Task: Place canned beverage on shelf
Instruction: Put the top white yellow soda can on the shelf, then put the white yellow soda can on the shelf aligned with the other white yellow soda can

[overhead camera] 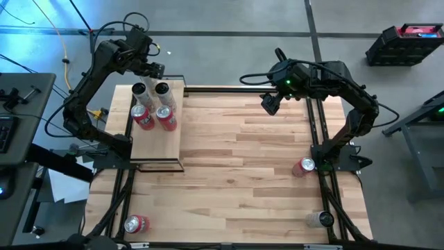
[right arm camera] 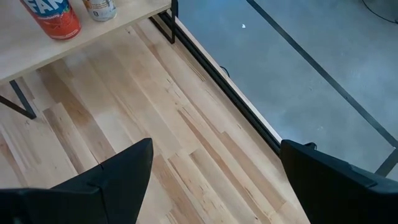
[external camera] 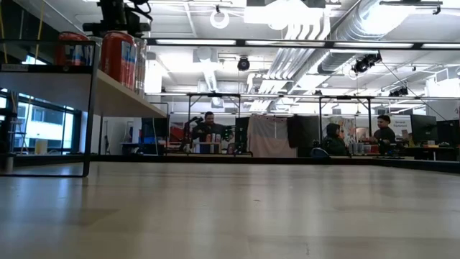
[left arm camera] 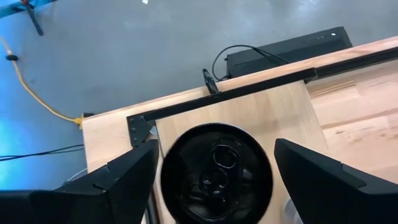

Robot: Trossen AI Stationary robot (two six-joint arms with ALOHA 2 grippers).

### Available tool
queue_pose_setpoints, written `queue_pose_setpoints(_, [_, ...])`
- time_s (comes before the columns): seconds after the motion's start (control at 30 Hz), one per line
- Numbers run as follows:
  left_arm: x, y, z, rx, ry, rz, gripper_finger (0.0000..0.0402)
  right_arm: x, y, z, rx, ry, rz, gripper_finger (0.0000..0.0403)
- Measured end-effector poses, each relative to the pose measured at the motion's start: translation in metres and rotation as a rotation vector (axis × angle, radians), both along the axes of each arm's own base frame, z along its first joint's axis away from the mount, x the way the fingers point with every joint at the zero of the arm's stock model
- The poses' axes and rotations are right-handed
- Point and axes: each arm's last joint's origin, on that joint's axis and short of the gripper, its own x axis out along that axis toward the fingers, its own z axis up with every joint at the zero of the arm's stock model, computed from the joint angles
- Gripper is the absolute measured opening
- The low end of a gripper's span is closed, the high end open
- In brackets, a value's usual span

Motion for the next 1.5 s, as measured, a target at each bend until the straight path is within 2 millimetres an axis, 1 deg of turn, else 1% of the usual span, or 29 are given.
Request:
queue_pose_setpoints(0.33, [0.002,-0.003,0.000,0.007,0.047,-0.004,0.0310,0.000,0.000,0.000,0.000,0.000,0.000,0.0336])
queue_pose_setpoints(1.2, [0.003,-0.007,-0.001,-0.001,0.079,-0.013,0.0309,0.000,0.000,0.000,0.004,-0.003,-0.005,0.0336])
queue_pose_setpoints(1.5, [0.002,-0.009,0.016,0.053,0.033,-0.014,0.0309,0.000,0.000,0.000,0.002,-0.002,-0.003,0.0336])
